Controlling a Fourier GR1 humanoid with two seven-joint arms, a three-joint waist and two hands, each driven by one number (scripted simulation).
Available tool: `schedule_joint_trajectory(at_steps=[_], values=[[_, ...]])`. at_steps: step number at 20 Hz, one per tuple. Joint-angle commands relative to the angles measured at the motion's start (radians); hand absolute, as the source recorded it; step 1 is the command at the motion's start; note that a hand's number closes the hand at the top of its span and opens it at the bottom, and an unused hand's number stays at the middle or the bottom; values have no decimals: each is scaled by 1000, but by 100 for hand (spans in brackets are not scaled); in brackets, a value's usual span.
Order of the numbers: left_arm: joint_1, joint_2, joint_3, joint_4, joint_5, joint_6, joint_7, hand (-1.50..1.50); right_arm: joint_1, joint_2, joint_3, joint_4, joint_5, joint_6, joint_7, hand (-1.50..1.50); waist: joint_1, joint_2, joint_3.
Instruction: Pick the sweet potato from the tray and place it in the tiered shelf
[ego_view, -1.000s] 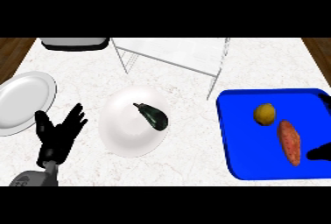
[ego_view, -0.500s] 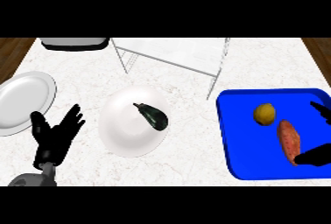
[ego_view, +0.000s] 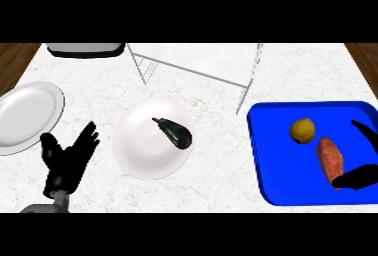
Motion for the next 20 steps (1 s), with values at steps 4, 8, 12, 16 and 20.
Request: schedule_joint_trajectory(at_steps=[4,8,12,16,20], values=[[-64,18,69,68,-7,-75,20,0,-68,52,9,196,147,-97,-119,-150,2,3,-1],[-3,-22,58,-9,-33,-68,49,0,-124,81,-21,275,169,-124,-170,-150,3,2,-1],[-78,-57,88,110,-74,-46,26,0,-125,85,-52,338,173,-146,-258,-150,0,3,-2],[20,-62,101,-13,-79,-81,36,0,-146,119,-37,344,210,-146,-248,-150,2,2,-2],[-59,-55,88,25,-87,-55,71,0,-110,116,93,425,245,-52,-370,150,12,5,0]])
